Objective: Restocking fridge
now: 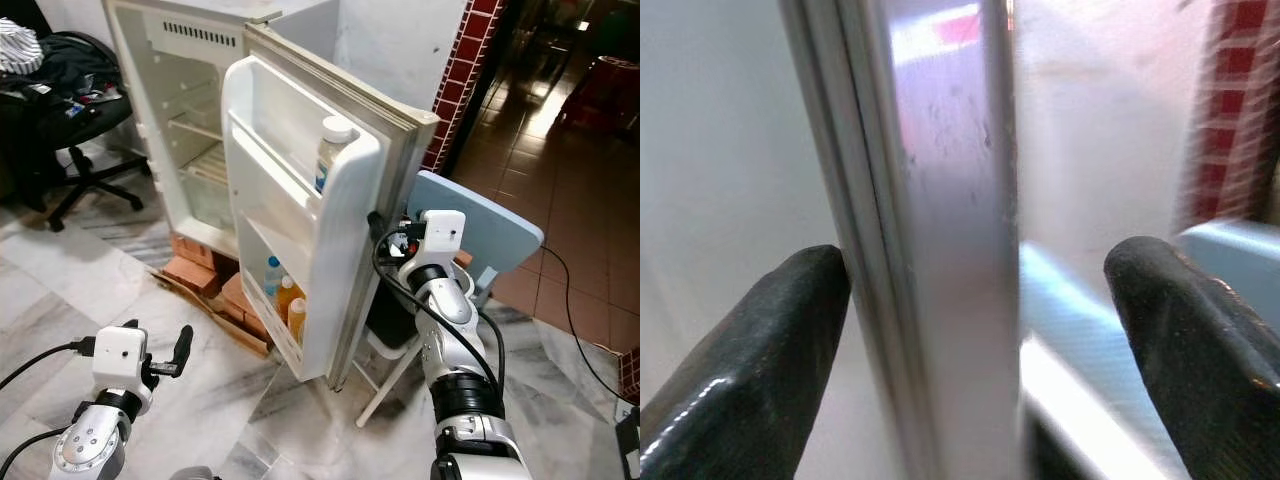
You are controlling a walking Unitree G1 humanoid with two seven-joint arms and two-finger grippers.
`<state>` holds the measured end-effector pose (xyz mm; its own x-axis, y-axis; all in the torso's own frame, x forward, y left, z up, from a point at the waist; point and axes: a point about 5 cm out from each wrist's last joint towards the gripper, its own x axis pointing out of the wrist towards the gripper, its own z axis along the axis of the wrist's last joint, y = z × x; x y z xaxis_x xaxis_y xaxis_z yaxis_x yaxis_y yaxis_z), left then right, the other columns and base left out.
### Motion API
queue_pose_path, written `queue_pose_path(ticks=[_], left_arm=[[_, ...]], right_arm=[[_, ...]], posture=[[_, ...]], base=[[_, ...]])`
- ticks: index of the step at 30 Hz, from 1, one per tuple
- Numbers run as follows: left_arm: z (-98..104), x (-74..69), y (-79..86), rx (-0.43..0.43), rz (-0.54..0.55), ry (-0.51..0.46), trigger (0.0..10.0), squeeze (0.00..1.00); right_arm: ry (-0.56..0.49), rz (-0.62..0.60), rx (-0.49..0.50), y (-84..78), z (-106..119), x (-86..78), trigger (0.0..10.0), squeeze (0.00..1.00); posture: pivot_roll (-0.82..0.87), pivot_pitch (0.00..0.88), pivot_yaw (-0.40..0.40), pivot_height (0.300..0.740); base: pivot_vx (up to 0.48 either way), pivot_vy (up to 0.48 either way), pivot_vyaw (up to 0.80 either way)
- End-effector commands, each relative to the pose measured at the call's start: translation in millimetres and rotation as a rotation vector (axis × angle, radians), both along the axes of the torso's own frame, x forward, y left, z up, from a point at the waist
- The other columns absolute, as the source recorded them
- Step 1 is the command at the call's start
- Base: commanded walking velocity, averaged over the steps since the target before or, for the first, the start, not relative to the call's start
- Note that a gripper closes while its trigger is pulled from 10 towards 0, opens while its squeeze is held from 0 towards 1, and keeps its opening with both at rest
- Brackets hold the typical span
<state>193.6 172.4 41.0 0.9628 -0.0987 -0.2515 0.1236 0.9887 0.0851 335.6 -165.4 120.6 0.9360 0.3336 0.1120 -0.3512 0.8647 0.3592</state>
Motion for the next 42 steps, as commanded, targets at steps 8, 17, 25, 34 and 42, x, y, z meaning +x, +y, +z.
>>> queue_pose_path(ticks=[8, 17, 25, 34, 42], left_arm=[[-1, -13.7, -5.5, 0.008, -0.007, 0.024, 10.0, 0.00], [0, -12.2, -6.1, 0.010, -0.013, 0.031, 10.0, 0.00], [0, -7.4, -8.5, 0.021, -0.033, 0.035, 10.0, 0.00], [1, -5.7, -7.4, 0.032, -0.028, 0.027, 10.0, 0.00], [3, -0.7, -7.6, 0.038, -0.041, 0.022, 10.0, 0.00]], right_arm=[[-0.262, 0.805, 0.442, 59.8, 91, -55.7, 10.0, 0.00], [0.059, 0.834, 0.142, 44.0, 9, -73.4, 10.0, 0.00], [0.422, 0.302, -0.681, -21.9, -70, -40.5, 10.0, 0.00], [0.244, -0.192, -0.493, -43.0, -13, 14.8, 10.0, 0.00], [-0.093, 0.419, 0.206, 71.6, 67, -3.5, 10.0, 0.00]], posture=[[0.14, 0.000, -0.076, 0.740], [0.13, 0.000, -0.074, 0.740], [0.13, 0.000, -0.068, 0.740], [0.14, 0.000, -0.070, 0.740], [0.13, 0.000, -0.065, 0.740]], base=[[0.000, 0.000, 0.00], [0.000, 0.000, 0.00], [0.000, 0.000, 0.00], [0.000, 0.000, 0.00], [0.000, 0.000, 0.00]])
